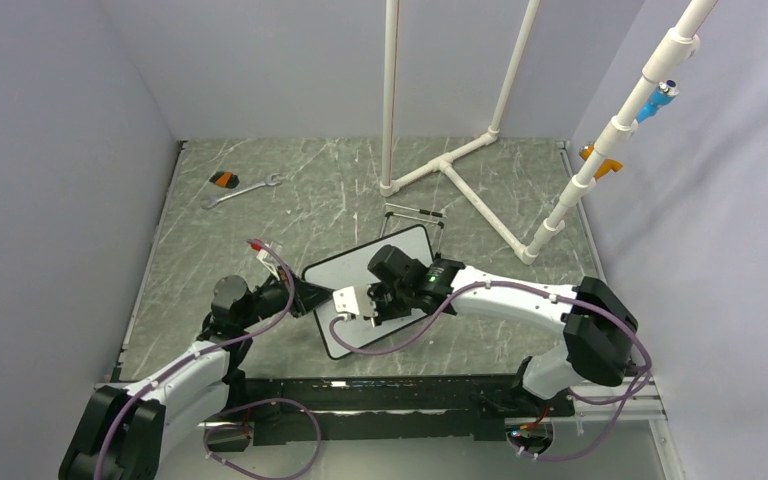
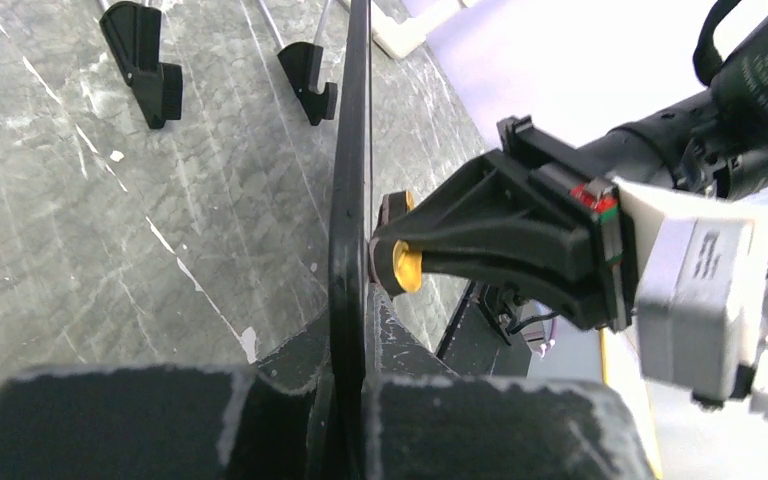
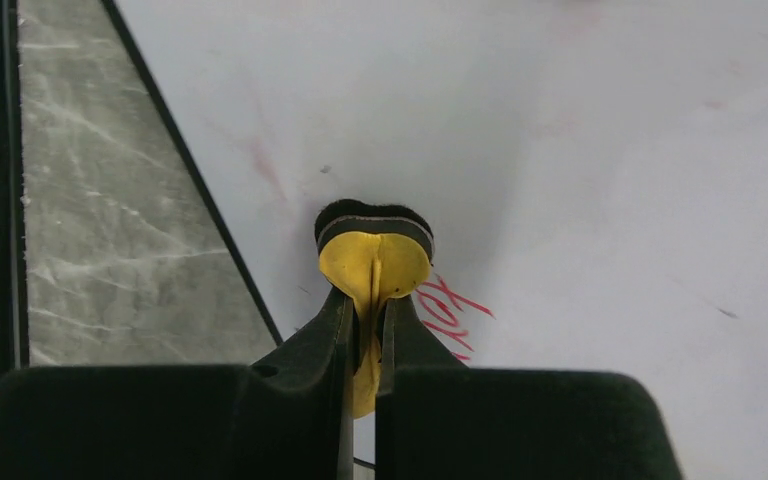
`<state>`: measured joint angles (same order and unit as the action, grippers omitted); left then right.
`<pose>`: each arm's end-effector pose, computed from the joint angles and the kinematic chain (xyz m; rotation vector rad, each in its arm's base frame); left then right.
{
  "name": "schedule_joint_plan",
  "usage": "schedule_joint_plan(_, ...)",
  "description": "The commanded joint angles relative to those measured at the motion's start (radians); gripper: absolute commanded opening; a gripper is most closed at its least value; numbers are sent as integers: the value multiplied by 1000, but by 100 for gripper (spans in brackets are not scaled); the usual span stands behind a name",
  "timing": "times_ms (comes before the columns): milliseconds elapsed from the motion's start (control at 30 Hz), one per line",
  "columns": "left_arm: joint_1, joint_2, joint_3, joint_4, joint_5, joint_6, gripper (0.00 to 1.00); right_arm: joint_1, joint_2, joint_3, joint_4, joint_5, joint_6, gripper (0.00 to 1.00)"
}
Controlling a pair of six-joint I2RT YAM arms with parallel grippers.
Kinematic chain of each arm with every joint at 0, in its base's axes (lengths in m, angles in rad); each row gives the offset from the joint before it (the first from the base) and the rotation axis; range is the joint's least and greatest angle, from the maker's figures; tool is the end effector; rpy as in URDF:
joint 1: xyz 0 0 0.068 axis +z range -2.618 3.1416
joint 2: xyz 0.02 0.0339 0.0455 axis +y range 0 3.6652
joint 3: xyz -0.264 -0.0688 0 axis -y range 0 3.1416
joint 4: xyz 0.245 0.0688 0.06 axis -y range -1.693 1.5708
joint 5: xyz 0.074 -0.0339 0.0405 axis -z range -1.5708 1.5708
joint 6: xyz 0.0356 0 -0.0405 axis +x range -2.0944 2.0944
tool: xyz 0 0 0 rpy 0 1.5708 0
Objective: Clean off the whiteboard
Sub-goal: Erase the whiteboard at the center of the board.
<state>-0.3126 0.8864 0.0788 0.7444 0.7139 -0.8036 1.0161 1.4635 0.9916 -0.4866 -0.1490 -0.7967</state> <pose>0.1513 -0.0734 0.1761 0.1661 1.8158 -1.3999 0.1535 0.2578 0.2287 -2.0330 1.5162 0.2758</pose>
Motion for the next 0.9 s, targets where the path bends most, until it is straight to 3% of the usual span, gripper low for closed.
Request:
schedule_joint_plan(0,-4,-30,14,65,38,11,0,16,35,7,-18,1,-23,0)
schedule_joint_plan(233,-5,-16,15,74,44,12,0,-57,-10,16,160,138,151,0)
schedule_joint_plan(433,-5,7,21,92,48,7,0,-107,-29,-5,210,201,176,0)
schedule_joint_plan(500,-4,12,21,99,49,5,0,-108,-26,-6,188,180,151,0)
schedule_joint_plan(700,-5,-7,17,82,42,10,0,-65,-13,-2,-28,-75,-30,0)
schedule_joint_plan(867,-5,-23,13,67,40,14,0,-11,48,19,-110,-70,-82,0)
